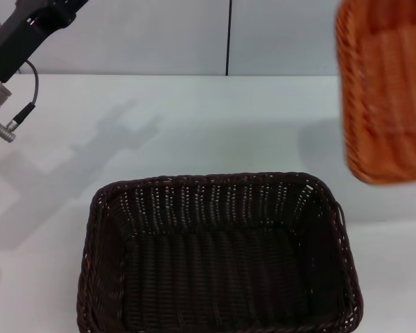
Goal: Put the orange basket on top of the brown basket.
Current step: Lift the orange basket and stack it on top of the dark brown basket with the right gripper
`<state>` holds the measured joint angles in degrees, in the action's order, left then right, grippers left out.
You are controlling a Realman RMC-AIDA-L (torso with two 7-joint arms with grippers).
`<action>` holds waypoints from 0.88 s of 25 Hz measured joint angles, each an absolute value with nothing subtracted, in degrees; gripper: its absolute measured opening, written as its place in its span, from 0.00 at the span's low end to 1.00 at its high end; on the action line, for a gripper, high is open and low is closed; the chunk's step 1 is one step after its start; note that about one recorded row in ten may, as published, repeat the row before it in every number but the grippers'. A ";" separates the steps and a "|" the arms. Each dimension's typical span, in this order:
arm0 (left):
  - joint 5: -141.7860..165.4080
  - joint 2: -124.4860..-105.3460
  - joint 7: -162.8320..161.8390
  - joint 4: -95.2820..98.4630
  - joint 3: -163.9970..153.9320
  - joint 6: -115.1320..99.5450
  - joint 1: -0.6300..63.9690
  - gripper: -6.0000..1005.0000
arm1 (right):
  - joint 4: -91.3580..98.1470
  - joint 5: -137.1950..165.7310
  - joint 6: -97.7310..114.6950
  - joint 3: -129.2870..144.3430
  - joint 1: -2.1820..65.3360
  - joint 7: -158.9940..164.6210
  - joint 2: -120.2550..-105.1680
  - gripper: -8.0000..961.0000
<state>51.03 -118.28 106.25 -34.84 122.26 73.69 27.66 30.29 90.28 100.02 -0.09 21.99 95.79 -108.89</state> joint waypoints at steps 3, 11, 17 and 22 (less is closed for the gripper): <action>51.03 -118.29 106.25 -34.55 122.26 73.67 27.83 0.86 | 20.91 89.33 101.37 -0.08 23.88 91.48 -110.21 0.17; 51.03 -118.25 107.08 -33.41 122.26 73.30 28.94 0.86 | 18.42 89.52 103.76 -0.04 25.26 89.41 -117.17 0.18; 51.09 -118.18 107.91 -32.60 123.29 73.18 29.68 0.86 | 9.05 89.61 108.91 0.13 23.75 84.01 -118.60 0.17; 51.10 -118.19 108.63 -31.99 124.52 73.13 30.52 0.86 | 3.39 91.91 109.73 3.48 22.55 80.47 -118.90 0.17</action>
